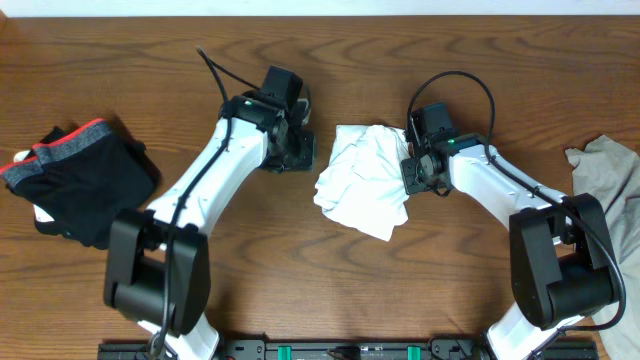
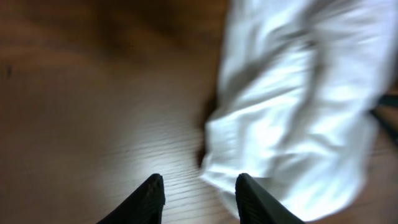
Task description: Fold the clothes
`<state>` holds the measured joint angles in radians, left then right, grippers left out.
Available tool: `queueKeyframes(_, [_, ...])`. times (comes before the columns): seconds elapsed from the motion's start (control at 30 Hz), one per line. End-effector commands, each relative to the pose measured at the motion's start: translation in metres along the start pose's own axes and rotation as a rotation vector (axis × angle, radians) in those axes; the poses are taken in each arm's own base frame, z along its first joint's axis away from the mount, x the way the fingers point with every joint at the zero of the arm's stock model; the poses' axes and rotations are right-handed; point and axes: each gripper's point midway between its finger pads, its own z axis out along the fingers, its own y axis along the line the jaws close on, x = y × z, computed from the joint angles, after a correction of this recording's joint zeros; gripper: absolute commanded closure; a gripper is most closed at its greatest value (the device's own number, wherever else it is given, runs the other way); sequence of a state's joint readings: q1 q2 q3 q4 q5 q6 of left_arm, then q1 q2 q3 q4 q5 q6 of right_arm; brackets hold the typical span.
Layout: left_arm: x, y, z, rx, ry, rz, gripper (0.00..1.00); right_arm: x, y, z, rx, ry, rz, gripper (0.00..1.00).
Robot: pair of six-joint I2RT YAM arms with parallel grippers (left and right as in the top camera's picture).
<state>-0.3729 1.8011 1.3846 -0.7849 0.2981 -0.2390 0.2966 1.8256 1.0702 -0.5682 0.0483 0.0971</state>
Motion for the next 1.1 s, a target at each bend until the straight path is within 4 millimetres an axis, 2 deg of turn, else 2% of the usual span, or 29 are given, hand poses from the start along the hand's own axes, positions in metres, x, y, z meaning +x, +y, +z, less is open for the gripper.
queueKeyframes(0.0, [0.001, -0.031, -0.003, 0.105, -0.007, 0.062, 0.59, 0.006, 0.001, 0.004, -0.023, 0.023, -0.001, 0.43])
queueKeyframes(0.1, [0.009, -0.057, 0.000, 0.169, 0.005, 0.188, 0.60, 0.002, 0.013, 0.001, -0.089, 0.014, 0.000, 0.36])
queueKeyframes(0.2, [0.020, -0.072, 0.003, 0.172, 0.017, 0.321, 0.59, -0.008, 0.025, -0.015, -0.162, -0.028, -0.001, 0.33])
queueKeyframes(0.43, [0.022, -0.071, 0.007, 0.127, 0.012, 0.349, 0.53, -0.035, 0.019, -0.072, -0.175, -0.200, 0.021, 0.34])
queueKeyframes(0.57, [0.018, -0.073, 0.011, 0.128, -0.003, 0.381, 0.53, -0.041, 0.010, -0.092, -0.179, -0.247, 0.096, 0.37])
queueKeyframes(0.67, [0.018, -0.070, 0.021, 0.123, 0.012, 0.377, 0.53, -0.036, 0.005, -0.094, -0.177, -0.232, 0.136, 0.39])
queueKeyframes(0.8, [0.023, -0.063, 0.044, 0.109, 0.063, 0.364, 0.54, -0.027, 0.001, -0.091, -0.169, -0.190, 0.162, 0.41])
queueKeyframes(0.93, [0.027, -0.057, 0.068, 0.100, 0.105, 0.353, 0.53, -0.026, -0.001, -0.090, -0.169, -0.184, 0.178, 0.41])
queueKeyframes(1.07, [0.027, -0.056, 0.080, 0.107, 0.113, 0.352, 0.55, -0.026, -0.001, -0.090, -0.170, -0.183, 0.189, 0.42])
